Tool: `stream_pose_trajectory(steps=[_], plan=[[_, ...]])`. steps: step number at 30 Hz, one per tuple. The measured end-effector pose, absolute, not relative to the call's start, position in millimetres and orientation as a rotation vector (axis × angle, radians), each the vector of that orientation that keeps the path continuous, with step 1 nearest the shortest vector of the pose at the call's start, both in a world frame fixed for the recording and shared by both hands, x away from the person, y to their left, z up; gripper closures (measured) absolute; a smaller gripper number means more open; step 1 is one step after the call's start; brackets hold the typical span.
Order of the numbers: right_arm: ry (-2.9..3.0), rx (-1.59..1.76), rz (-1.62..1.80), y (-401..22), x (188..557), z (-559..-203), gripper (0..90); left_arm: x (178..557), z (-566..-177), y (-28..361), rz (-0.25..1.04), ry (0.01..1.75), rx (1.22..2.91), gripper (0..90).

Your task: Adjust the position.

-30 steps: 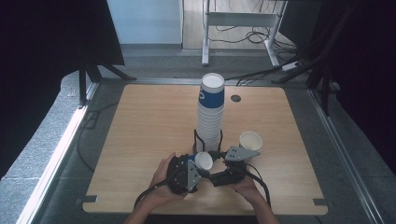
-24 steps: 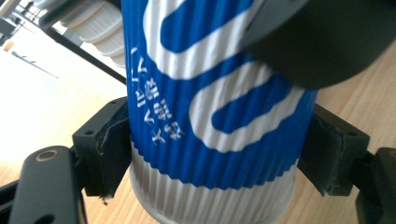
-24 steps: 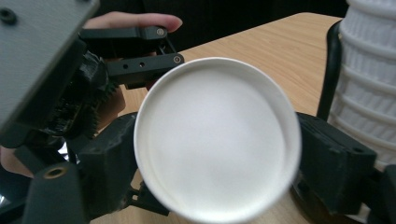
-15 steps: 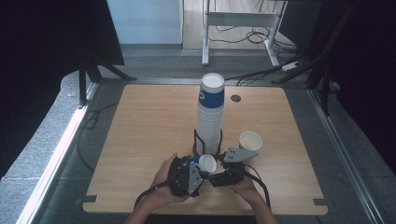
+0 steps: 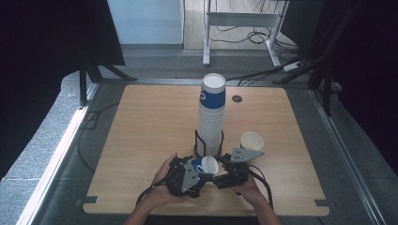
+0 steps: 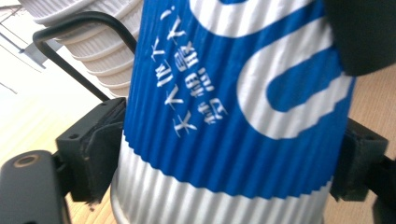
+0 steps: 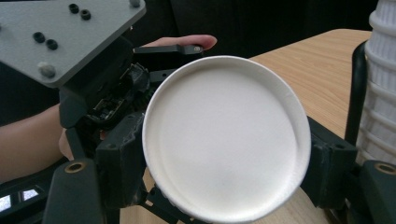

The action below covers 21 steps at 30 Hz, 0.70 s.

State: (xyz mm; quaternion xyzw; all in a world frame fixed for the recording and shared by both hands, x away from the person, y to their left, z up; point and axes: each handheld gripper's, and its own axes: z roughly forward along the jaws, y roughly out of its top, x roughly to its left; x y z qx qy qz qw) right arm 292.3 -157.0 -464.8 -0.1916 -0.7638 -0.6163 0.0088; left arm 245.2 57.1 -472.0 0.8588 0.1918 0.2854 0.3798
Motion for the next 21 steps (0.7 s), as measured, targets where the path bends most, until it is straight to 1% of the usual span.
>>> stream_pose_trajectory(steps=[8,10,13,21], plan=[[-2.413,-0.588,-1.918,-156.1,291.6,-465.1,26.7,245.4,-471.9,56.6,0.720,0.491,2.206,14.5],[-2.409,-0.587,-1.926,-156.4,291.1,-464.5,26.8,245.7,-471.1,57.3,0.716,0.496,2.205,13.2],[-2.401,-0.597,-1.944,-158.8,291.2,-462.8,26.8,247.4,-472.5,58.0,0.714,0.516,2.204,8.7],[-2.418,-0.612,-1.950,-161.7,291.2,-461.8,26.6,248.4,-473.1,57.9,0.715,0.519,2.229,14.5]])
